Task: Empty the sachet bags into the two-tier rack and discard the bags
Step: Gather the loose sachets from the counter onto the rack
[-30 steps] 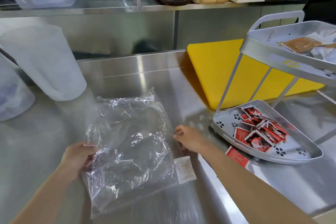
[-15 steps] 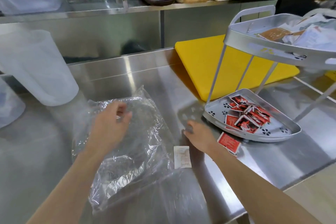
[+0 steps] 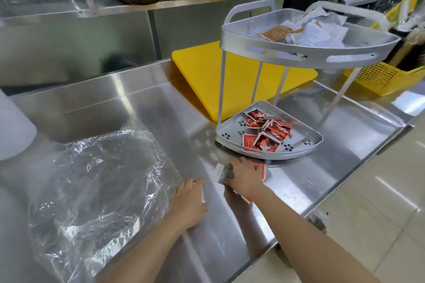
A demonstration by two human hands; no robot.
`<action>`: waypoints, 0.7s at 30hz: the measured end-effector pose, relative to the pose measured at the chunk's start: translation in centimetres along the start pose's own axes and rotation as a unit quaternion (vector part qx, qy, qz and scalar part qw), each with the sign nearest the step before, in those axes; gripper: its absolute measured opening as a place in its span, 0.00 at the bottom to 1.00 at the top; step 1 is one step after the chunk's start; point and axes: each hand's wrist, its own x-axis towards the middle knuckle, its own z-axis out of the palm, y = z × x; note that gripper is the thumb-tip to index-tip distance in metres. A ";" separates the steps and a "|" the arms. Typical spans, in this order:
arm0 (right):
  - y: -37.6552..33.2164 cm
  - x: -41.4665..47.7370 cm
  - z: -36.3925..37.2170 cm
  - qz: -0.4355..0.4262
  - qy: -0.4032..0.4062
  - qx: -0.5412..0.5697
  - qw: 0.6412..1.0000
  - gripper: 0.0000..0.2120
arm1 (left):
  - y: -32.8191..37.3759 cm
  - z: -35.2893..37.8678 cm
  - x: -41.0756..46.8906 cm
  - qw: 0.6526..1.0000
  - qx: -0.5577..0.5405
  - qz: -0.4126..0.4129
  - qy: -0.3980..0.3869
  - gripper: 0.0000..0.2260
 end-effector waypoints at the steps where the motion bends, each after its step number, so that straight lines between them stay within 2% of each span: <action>1: 0.0 0.0 -0.1 0.009 -0.002 0.006 1.000 0.22 | -0.1 -0.1 0.2 1.000 0.005 -0.010 0.010 0.30; 5: -0.4 0.1 0.0 0.024 -0.014 0.005 1.000 0.15 | -0.5 -0.9 1.0 0.998 0.053 -0.037 0.014 0.32; 7: -0.7 0.0 0.5 0.013 -0.002 -0.025 1.000 0.13 | -0.5 -1.3 1.3 0.998 0.049 -0.042 0.011 0.26; 9: -0.8 0.0 0.8 0.007 0.001 -0.012 1.000 0.12 | -0.7 -1.6 1.4 0.999 0.026 -0.041 0.008 0.16; 12: -0.8 -0.1 0.6 -0.014 -0.001 0.036 0.999 0.06 | -0.7 -1.7 1.2 0.998 -0.051 -0.034 0.004 0.09; 14: -0.7 -0.2 0.1 -0.016 0.009 0.085 0.996 0.04 | -0.4 -1.8 1.2 0.995 -0.098 -0.017 0.030 0.11; 18: 0.0 -0.5 -1.4 0.007 0.025 0.235 0.972 0.10 | 0.6 -2.5 1.7 0.976 -0.179 0.015 0.120 0.15; 21: 1.3 -0.9 -2.5 0.016 0.037 0.308 0.950 0.10 | 1.3 -2.9 2.3 0.948 -0.277 -0.032 0.154 0.14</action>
